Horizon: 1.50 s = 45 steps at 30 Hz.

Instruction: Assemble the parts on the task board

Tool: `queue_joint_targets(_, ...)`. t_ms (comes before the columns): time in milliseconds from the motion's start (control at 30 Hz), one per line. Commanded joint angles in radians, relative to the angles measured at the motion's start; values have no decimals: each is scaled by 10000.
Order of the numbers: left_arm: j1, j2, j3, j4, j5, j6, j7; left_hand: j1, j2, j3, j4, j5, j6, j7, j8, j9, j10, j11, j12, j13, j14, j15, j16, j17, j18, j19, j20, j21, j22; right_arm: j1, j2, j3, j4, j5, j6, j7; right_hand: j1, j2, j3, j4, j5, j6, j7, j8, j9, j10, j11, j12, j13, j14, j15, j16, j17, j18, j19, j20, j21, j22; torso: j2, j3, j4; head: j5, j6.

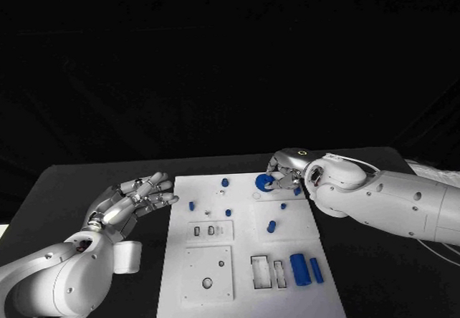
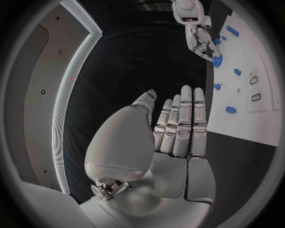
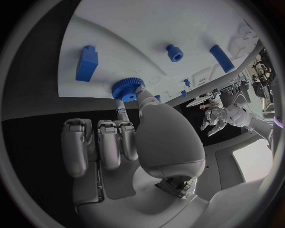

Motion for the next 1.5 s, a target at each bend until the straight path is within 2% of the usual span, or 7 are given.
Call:
queue_joint_targets(33,8,15,7,10,-56,183,20,99,-12,14,-58,4,-14,19,-33,-10,-73,-4,-62,-11,-64,1,-37,10,111,-22,23,-55,-16,-20,31,-11,-31,-555,138,-180,12,-38,77,-1,-91,75,-3,-15,9,1110,13,34,2634,946,38,45,2145,-73,470,35,63,1254,3,4,-11,2,-13)
queue_joint_targets(267,8,16,7,15,-56,191,4,127,12,48,-78,10,-16,22,-39,-10,-83,-2,-66,-11,-64,0,-47,23,113,-27,24,-56,-20,-24,76,-11,-24,-667,53,-206,-227,-42,328,79,167,367,-87,34,63,1110,-53,34,2634,966,-14,80,2244,-97,519,1,116,1373,3,2,-2,-23,-26)
queue_joint_targets(433,8,25,7,11,-56,200,-5,139,19,60,-87,11,-18,23,-42,-10,-86,-2,-67,-11,-64,-1,-50,27,114,-28,24,-56,-21,-27,88,-11,100,-861,-541,-200,-41,192,688,-115,439,643,-197,65,133,1110,-152,34,2634,1011,-94,158,2465,-141,606,-66,206,1578,4,4,3,-35,-16)
queue_joint_targets(867,7,48,6,2,-56,214,-18,192,37,115,-131,14,-24,25,-51,-11,-100,-1,-71,-12,-64,-3,-65,48,116,-30,23,-54,-25,-30,63,-11,738,-1289,-1227,-115,-52,249,976,-299,608,822,-261,6,186,1110,-215,34,2634,1035,-153,199,2581,-164,651,-131,254,1687,-2,3,-1,5,-30)
queue_joint_targets(1267,7,43,6,16,-56,233,-32,202,37,125,-140,14,-28,27,-55,-11,-106,0,-74,-13,-64,-3,-69,52,117,-31,22,-54,-26,-27,-7,-9,1617,-1802,-1510,-179,-158,213,1026,-309,681,850,-263,-36,198,1110,-220,34,2634,1035,-160,200,2584,-164,651,-143,254,1687,-2,-1,5,85,-39)
queue_joint_targets(1500,7,50,6,17,-56,246,-40,213,38,139,-152,14,-37,30,-61,-13,-119,4,-79,-15,-65,-3,-74,58,117,-32,22,-54,-27,-26,350,-12,1736,-1892,-1389,-191,-186,208,1037,-307,688,854,-263,-47,200,1110,-220,34,2634,1036,-161,201,2586,-165,652,-144,255,1690,-4,-10,15,136,-72)
